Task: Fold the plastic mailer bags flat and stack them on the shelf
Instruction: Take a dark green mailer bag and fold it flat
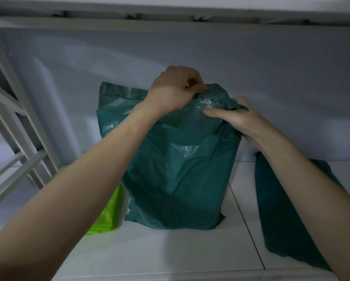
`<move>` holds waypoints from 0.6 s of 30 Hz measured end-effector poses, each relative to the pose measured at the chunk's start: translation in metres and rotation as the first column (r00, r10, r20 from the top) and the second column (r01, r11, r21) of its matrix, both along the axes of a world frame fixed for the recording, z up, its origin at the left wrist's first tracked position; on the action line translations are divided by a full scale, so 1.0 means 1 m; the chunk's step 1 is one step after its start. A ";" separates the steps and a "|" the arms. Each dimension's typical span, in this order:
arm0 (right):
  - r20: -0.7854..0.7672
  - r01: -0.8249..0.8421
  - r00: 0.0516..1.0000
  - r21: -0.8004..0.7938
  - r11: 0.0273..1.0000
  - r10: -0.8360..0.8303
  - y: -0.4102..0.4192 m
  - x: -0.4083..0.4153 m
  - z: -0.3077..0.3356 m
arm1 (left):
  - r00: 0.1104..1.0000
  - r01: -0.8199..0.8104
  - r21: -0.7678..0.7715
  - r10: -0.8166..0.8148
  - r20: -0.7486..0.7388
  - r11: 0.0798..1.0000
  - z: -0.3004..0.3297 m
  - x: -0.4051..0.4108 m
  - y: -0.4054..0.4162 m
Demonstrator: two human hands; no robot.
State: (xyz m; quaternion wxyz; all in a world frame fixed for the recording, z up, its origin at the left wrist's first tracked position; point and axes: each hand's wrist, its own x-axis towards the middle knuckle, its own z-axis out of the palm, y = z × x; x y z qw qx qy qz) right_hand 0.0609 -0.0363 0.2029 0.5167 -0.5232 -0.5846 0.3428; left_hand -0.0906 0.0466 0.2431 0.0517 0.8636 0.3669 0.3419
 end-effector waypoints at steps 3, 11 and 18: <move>0.002 0.032 1.000 -0.012 0.999 -0.031 0.001 0.000 0.001 | 0.998 0.055 -0.024 -0.054 0.014 0.998 -0.002 -0.003 -0.002; -0.131 0.123 0.983 -0.029 0.992 -0.125 0.003 0.006 0.002 | 0.987 0.140 -0.187 -0.152 -0.050 0.972 0.013 -0.029 -0.003; -0.150 0.093 0.985 0.013 0.996 -0.090 0.008 -0.006 0.004 | 0.987 0.156 -0.125 -0.152 0.046 0.980 0.007 -0.023 0.002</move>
